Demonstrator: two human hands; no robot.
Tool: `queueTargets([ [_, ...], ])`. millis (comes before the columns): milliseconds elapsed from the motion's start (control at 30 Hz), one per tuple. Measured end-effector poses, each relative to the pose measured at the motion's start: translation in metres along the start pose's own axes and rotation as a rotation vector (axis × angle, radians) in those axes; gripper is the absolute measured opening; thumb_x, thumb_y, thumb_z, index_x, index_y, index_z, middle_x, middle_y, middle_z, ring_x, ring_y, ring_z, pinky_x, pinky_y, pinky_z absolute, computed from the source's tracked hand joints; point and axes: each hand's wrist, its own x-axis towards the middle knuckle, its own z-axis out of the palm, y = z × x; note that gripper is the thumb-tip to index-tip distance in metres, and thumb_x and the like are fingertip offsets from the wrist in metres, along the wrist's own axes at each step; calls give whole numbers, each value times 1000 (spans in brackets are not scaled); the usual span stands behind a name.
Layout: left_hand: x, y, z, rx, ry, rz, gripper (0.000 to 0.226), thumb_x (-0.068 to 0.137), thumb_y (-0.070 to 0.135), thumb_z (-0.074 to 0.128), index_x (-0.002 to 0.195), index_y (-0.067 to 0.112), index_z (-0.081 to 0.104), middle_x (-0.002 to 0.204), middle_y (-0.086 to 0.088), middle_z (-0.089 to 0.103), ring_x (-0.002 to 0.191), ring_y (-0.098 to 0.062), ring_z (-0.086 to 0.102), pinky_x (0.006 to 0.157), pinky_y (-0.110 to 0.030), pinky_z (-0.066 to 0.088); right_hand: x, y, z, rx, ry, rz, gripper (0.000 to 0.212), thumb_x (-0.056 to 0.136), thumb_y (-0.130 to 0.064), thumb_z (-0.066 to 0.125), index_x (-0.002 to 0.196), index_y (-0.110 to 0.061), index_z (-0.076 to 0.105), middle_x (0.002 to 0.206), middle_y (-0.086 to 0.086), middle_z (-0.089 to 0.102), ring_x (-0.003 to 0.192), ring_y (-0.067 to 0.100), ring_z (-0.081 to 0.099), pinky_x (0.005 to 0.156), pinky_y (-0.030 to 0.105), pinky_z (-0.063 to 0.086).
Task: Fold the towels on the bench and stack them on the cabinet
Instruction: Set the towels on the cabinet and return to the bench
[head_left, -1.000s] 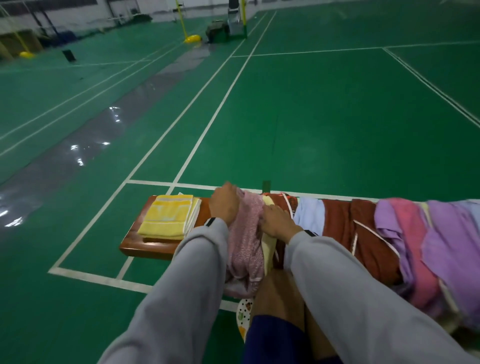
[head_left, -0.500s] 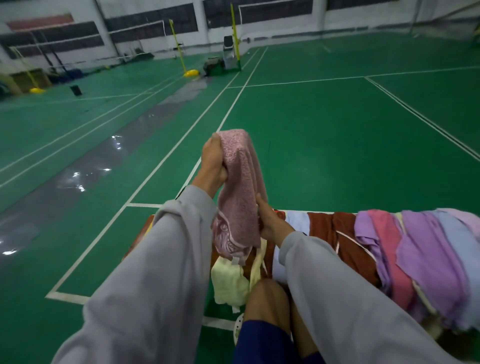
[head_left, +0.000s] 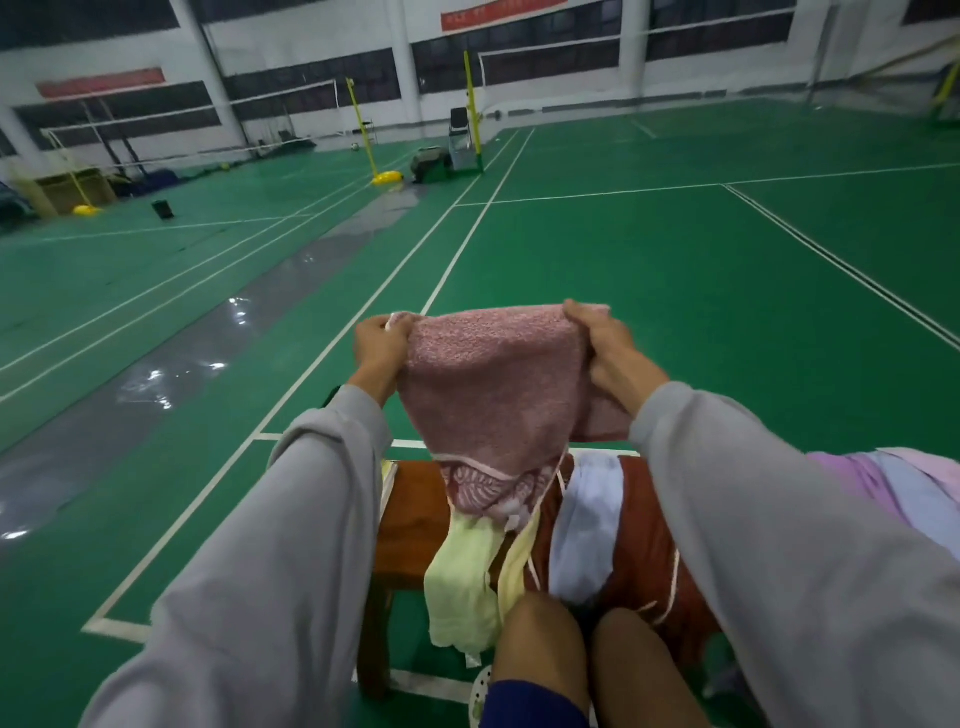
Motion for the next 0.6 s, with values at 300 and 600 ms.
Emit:
queueTargets([
  [300,12,18,11,33,16,-256,52,73,30,86,111,-2,69,102,-3,66,90,-22,63,85,-29,53,2,-51,-25,-118,-158,159,20,91,-29,74,93,-11,65,72,5,71,65,18,66,60,29,59],
  [600,-1,17,22,-493,-407,-361,30,90,30,77,103,5,67,83,-5,70,68,-18,66,64,-33,60,-5,-41,-22,77,-265,124,16,98,-16,64,83,-17,59,68,5,69,60,20,67,60,30,59],
])
